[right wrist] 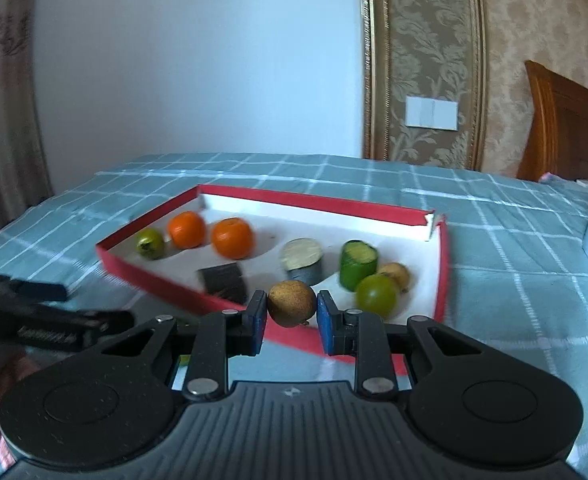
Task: Organize fruits
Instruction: 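Carry the brown fruit into the tray and open the right gripper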
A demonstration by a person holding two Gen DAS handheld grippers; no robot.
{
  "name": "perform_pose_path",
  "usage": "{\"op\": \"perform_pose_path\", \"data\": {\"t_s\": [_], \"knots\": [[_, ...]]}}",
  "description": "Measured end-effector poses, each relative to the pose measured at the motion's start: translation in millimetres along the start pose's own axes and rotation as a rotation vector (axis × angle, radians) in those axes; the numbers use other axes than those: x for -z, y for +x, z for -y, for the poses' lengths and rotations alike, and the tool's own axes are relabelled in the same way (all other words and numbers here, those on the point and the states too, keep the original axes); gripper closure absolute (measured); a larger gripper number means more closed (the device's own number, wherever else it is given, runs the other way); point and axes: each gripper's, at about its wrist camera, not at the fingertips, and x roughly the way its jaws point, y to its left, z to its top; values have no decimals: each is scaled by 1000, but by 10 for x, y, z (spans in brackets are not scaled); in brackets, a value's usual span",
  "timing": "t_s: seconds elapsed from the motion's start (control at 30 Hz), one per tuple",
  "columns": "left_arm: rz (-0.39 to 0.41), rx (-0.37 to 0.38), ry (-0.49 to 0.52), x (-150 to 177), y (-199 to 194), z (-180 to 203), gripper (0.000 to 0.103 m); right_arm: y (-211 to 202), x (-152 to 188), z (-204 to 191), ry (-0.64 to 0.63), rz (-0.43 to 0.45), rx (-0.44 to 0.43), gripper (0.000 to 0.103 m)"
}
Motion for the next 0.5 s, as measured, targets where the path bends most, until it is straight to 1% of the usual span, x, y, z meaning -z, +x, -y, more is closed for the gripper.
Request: {"op": "perform_pose_path", "data": {"t_s": [0.13,0.23,0.5], "knots": [[0,0,0,0,0,0,0,150,-46,82,6,-21,39,77],[0,0,0,0,1,1,0,231,-54,123,19,-37,45,77],[0,0,0,1,2,-1,0,322,-81,137,0,-44,68,77]]}}
